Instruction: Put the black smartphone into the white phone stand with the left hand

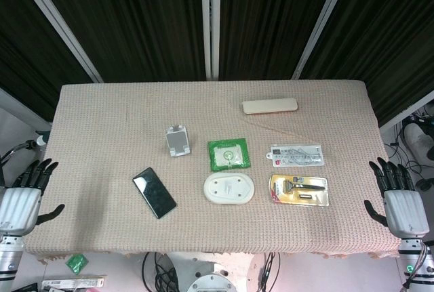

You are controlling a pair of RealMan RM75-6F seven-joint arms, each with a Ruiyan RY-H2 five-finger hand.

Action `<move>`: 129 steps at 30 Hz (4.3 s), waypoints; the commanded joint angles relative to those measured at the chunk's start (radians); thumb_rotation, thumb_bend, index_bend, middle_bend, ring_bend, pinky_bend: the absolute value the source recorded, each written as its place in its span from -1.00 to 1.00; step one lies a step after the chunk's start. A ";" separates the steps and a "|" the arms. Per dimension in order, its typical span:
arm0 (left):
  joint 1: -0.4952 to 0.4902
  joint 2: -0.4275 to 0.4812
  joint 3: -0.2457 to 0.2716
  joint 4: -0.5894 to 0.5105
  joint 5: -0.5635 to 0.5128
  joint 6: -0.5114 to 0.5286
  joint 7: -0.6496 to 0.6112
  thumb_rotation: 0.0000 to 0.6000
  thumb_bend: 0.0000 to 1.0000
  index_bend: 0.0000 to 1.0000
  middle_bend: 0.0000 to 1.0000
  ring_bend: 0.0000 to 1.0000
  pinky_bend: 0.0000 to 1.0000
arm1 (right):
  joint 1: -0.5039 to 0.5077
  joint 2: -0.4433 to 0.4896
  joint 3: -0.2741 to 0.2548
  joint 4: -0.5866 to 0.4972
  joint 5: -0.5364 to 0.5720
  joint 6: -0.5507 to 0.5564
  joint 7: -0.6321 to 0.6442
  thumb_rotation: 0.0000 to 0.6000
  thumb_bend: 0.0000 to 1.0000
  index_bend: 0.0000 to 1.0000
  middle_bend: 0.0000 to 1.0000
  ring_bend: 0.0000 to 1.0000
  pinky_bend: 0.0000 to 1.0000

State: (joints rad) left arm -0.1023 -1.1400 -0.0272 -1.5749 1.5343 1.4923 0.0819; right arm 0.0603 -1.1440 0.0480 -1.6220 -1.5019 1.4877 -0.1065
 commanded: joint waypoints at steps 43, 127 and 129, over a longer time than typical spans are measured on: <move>-0.683 -0.167 0.155 0.464 0.603 -0.405 -0.118 1.00 -0.82 -0.71 -0.62 -0.70 -0.40 | -0.026 0.012 -0.001 -0.062 0.016 0.024 -0.073 1.00 -0.58 -1.00 -1.00 -1.00 -1.00; -0.676 -0.294 0.206 0.645 0.354 -0.205 -0.211 1.00 -0.37 0.17 0.23 0.00 0.14 | -0.031 0.020 0.005 -0.075 0.035 0.008 -0.078 1.00 -0.57 -1.00 -1.00 -1.00 -1.00; -0.686 -0.263 0.185 0.631 0.351 -0.191 -0.168 1.00 -0.37 0.17 0.23 0.00 0.14 | -0.032 0.020 0.005 -0.075 0.034 0.010 -0.077 1.00 -0.58 -1.00 -1.00 -1.00 -1.00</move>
State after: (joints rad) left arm -0.7806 -1.4281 0.1785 -0.9265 1.8928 1.2859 -0.1215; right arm 0.0286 -1.1235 0.0535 -1.6965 -1.4680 1.4982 -0.1838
